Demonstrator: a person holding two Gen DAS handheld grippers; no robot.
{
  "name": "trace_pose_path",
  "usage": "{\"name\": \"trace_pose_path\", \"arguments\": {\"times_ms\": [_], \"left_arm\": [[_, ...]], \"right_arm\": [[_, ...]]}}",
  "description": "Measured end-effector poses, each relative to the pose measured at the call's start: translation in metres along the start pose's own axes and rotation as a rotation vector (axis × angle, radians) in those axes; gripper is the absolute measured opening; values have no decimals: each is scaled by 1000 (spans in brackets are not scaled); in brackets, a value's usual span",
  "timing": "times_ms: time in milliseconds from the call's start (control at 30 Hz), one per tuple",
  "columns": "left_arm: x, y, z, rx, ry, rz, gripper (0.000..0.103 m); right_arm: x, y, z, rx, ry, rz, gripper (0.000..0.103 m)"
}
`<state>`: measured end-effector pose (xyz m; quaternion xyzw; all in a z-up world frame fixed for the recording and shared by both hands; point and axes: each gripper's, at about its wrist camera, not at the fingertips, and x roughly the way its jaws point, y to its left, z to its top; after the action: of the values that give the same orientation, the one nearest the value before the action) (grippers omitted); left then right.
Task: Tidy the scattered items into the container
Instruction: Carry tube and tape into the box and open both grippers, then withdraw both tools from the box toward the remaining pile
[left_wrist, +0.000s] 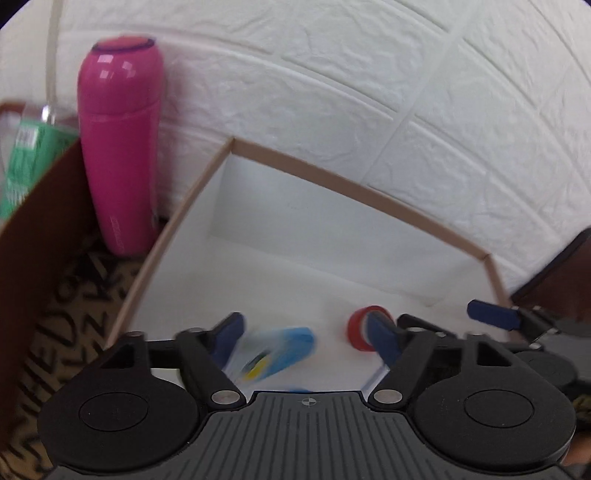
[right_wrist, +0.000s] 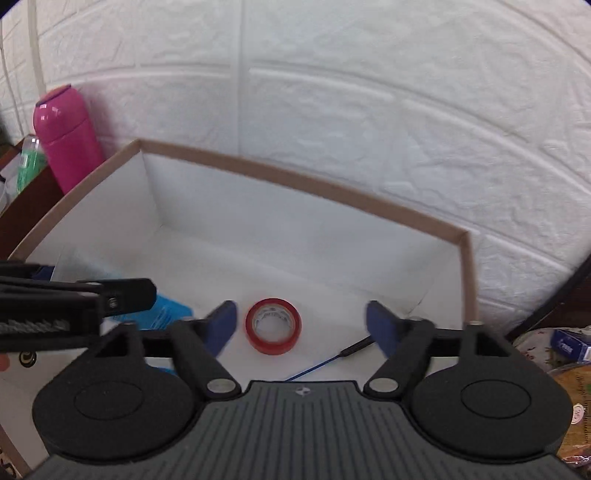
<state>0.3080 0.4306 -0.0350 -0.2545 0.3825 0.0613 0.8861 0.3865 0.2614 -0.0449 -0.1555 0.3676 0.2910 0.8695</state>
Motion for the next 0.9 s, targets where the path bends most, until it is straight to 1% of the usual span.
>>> {"name": "trace_pose_path", "arguments": {"times_ms": [33,67,100,167,200,267,467,633,667,800,900], "left_arm": [[-1,0,-1,-35,14,-16,95],[-5,-1,-4,-55,14,-14,97],[-8,-4,-6,-54,5,-4,97],[-16,-12,-12,-15,-3,21,98],[-19,-15,-14,2,-2,35,100],[-24,-20,-19,2,-13,46,102],[-51,-36,-33,17,-24,69,102],[-78,-54,-51,34,-50,50,102],[-83,-58,-55,41,-56,47,103],[-106,-77,-68,81,-80,44,103],[-125,-95,-83,149,-117,56,103]], "right_arm": [[-3,-1,-2,-1,-2,-2,95],[-6,-3,-4,0,2,-4,95],[-9,-4,-5,2,8,-2,95],[-16,-6,-9,13,17,6,95],[-20,-8,-12,24,18,11,97],[-28,-11,-11,44,24,22,98],[-52,-13,-18,56,10,35,99],[-73,-16,-24,75,83,53,100],[-79,-18,-27,81,83,61,100],[-107,-28,-41,85,26,87,100],[-125,-38,-50,105,4,100,100]]}}
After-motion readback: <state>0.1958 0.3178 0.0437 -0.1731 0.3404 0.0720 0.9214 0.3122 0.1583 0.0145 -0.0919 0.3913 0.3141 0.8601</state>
